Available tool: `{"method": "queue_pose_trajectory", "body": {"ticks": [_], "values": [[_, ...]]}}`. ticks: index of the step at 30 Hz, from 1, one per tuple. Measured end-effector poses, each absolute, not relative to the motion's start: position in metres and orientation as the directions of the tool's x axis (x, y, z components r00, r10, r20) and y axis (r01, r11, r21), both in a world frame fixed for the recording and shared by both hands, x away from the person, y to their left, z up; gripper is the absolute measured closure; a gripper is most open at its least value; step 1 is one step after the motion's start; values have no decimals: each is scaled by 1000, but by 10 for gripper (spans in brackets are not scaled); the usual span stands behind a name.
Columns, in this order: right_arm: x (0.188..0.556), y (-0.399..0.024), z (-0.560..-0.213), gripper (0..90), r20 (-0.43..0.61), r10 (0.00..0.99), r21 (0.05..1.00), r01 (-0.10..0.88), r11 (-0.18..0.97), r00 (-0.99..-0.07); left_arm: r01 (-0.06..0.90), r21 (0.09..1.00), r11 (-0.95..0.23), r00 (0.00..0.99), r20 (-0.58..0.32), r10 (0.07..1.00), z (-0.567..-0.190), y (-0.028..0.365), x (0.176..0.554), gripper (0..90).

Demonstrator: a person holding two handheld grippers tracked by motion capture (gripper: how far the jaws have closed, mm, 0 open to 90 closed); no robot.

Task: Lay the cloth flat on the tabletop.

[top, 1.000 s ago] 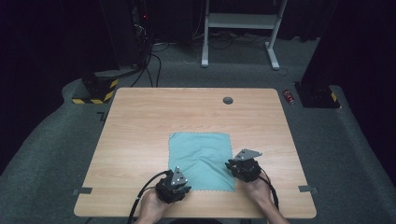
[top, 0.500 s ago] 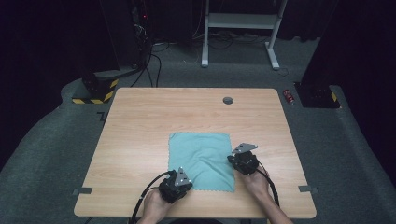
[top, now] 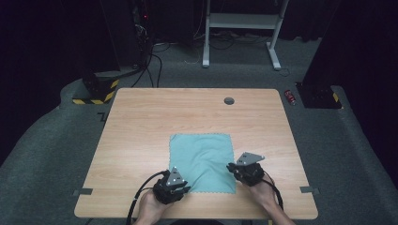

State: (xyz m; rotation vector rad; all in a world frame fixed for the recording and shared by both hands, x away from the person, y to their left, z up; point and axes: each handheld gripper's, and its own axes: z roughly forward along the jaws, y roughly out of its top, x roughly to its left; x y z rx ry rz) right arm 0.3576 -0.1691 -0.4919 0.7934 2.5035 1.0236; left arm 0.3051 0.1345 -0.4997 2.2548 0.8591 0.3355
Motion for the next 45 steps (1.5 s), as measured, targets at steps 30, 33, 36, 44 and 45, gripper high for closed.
{"method": "queue_pose_trajectory", "body": {"ticks": [30, 33, 36, 44, 45], "values": [[354, -172, -503, 733, -33, 595, 712, 399, 578, -803, 510, 744, -432, 618, 33, 785, -494, 160, 365, 549], [378, -173, -504, 736, 7, 656, 740, 445, 504, -755, 514, 747, -421, 604, 33, 796, -496, 158, 390, 539], [407, -170, -505, 743, 9, 697, 749, 467, 470, -717, 526, 753, -396, 582, 21, 813, -501, 155, 416, 528], [470, -171, -504, 821, 0, 805, 734, 546, 404, -594, 571, 746, -342, 506, 8, 862, -511, 151, 453, 564], [475, -172, -504, 823, 1, 813, 733, 554, 396, -582, 574, 750, -330, 494, 5, 870, -513, 152, 456, 569]]}}
